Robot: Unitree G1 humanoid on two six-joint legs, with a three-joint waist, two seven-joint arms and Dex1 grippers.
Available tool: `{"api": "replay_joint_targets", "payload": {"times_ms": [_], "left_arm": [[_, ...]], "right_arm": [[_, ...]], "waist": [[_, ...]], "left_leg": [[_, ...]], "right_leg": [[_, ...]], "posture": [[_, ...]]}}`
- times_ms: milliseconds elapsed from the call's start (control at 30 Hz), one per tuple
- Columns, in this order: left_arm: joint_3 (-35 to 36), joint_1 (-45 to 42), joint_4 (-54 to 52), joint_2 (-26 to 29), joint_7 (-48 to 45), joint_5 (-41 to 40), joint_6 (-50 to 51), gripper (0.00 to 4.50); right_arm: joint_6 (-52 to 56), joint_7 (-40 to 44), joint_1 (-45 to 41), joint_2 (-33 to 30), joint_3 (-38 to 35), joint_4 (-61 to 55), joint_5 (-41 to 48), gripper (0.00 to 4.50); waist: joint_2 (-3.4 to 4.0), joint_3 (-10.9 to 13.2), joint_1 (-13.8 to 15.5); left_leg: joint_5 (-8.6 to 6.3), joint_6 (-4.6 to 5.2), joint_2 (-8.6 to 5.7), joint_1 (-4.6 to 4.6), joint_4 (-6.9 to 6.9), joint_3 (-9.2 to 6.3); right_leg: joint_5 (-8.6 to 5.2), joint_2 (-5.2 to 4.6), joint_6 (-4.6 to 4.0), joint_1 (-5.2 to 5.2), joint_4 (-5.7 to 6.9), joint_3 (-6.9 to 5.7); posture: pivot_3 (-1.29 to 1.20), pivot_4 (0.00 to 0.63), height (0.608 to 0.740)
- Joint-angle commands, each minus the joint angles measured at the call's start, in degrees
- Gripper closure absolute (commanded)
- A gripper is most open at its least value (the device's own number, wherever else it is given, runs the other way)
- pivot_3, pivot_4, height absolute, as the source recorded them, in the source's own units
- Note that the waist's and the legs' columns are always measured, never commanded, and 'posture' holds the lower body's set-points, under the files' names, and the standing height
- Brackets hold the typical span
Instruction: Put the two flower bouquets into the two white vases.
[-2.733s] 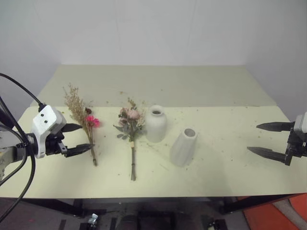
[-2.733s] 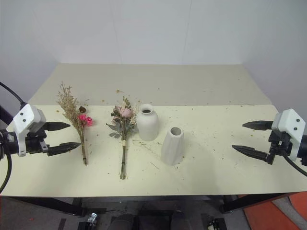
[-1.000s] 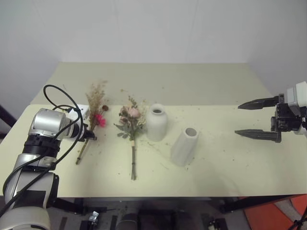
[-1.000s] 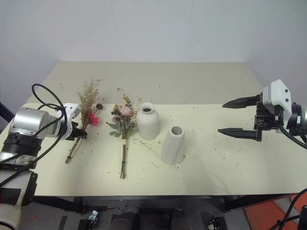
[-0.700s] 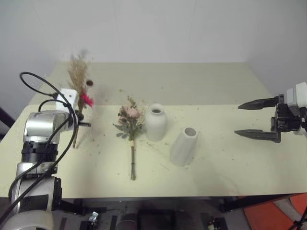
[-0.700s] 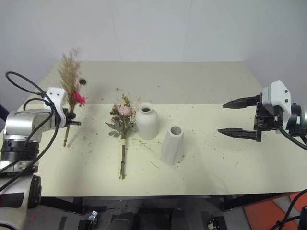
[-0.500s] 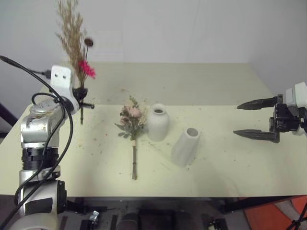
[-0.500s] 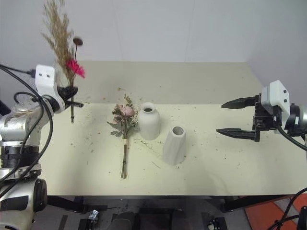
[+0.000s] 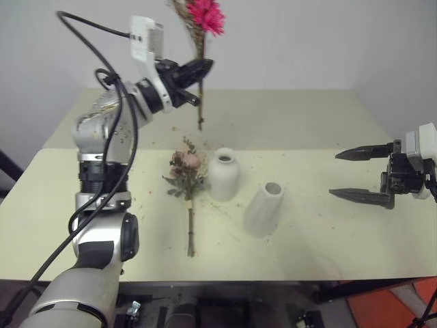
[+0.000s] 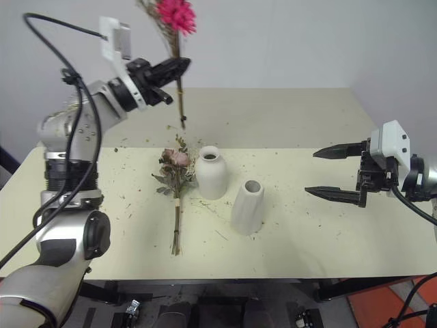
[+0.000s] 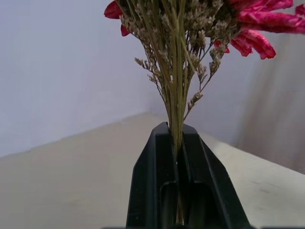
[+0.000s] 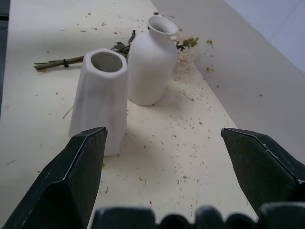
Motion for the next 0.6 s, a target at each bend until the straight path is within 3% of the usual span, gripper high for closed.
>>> {"api": "replay_joint_targets", "payload": {"times_ms": [33,333,600], "left_arm": [[-0.4,-2.9,0.4,-1.1,-2.5,-1.1,-2.2,4.49],[-1.5,-5.0,0.0,-7.7,-7.2,-4.4,-0.7,4.49],[-2.4,-2.4,-5.7,-9.7,-7.9,-8.0,4.1,4.49]], "right_arm": [[0.8,-1.2,0.9,-0.5,-3.8,-3.0,2.1,0.00],[1.8,-3.2,4.6,-0.6,-6.4,-5.9,3.2,0.00],[2.2,-3.9,5.8,-0.5,-7.0,-6.9,3.5,0.00]], "waist": [[0.00,0.0,-0.2],[-0.01,0.0,0.1],[-0.01,0.0,0.0]], "left_leg": [[0.00,0.00,0.01,0.02,0.00,0.01],[0.00,0.01,-0.01,0.00,0.01,0.00],[0.00,0.01,0.01,0.04,0.01,0.00]], "right_leg": [[0.00,0.01,0.00,0.00,0.01,0.03],[0.00,0.01,0.02,0.04,-0.04,0.02],[0.00,0.04,0.04,0.04,-0.02,0.04]], "posture": [[0.00,0.150,0.740],[0.00,0.150,0.740],[0.00,0.150,0.740]]}}
